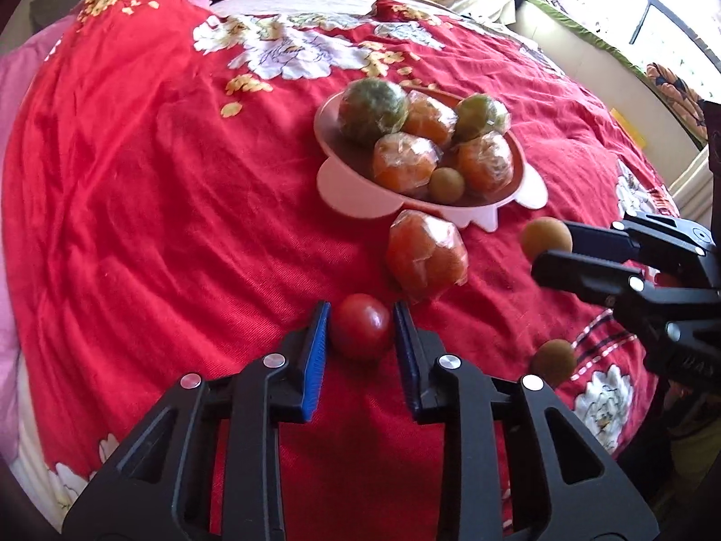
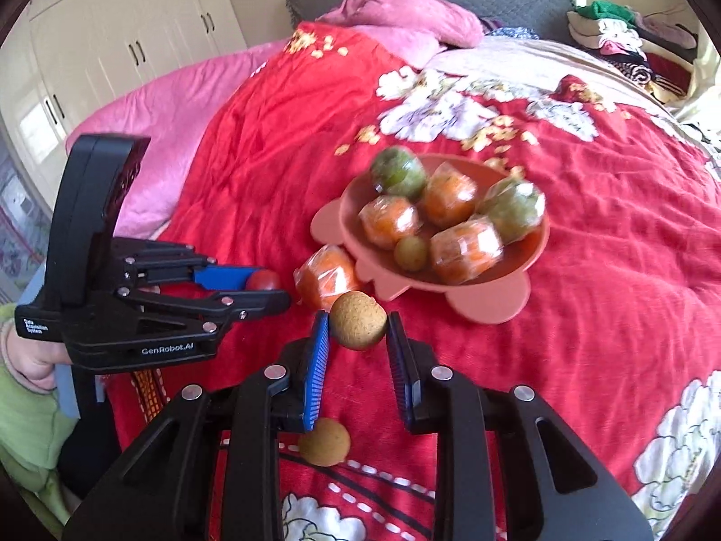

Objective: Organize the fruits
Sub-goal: 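Lift and carry the tomato and brown fruit over the pink bowl with both tools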

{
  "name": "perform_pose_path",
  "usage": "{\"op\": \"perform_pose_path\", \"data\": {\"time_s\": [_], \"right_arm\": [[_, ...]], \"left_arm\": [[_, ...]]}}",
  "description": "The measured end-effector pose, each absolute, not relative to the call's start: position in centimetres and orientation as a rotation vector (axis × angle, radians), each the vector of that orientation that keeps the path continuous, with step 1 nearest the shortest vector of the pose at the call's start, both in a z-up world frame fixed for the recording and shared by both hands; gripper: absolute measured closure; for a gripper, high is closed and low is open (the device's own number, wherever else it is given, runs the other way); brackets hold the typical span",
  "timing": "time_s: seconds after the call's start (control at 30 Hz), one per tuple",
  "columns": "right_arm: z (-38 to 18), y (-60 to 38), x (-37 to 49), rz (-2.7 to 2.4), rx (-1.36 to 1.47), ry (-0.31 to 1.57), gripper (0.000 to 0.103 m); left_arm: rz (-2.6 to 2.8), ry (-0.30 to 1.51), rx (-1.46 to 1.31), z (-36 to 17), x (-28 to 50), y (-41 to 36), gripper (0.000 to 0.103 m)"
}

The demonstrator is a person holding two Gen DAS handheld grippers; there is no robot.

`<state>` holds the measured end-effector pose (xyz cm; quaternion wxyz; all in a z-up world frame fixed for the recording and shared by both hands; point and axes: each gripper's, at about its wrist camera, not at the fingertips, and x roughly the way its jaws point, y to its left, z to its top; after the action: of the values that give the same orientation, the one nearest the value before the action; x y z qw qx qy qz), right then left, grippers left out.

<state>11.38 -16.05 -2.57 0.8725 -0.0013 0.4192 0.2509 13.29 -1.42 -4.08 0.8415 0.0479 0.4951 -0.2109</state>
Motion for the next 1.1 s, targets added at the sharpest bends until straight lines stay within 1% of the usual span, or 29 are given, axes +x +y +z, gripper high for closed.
{"op": "perform_pose_path", "data": {"time_s": [0.5, 0.8, 1.1], "right_arm": [[0.6, -20.6, 12.2, 0.447, 0.057, 0.794, 0.078], [1.7, -22.5, 13.5, 0.408, 0.073, 0.763, 0.078], [1.5, -23.1, 14.5, 0.397, 0.069, 0.760, 0.078]], "left_arm": [[-0.473, 0.959, 0.086, 0.7, 15.3, -3.0, 0.082], [-0.482, 0.951, 0.098, 1.2, 16.8, -4.4, 0.082], [-0.471, 0.960, 0.122, 0.5, 18.4, -5.4, 0.082]]}}
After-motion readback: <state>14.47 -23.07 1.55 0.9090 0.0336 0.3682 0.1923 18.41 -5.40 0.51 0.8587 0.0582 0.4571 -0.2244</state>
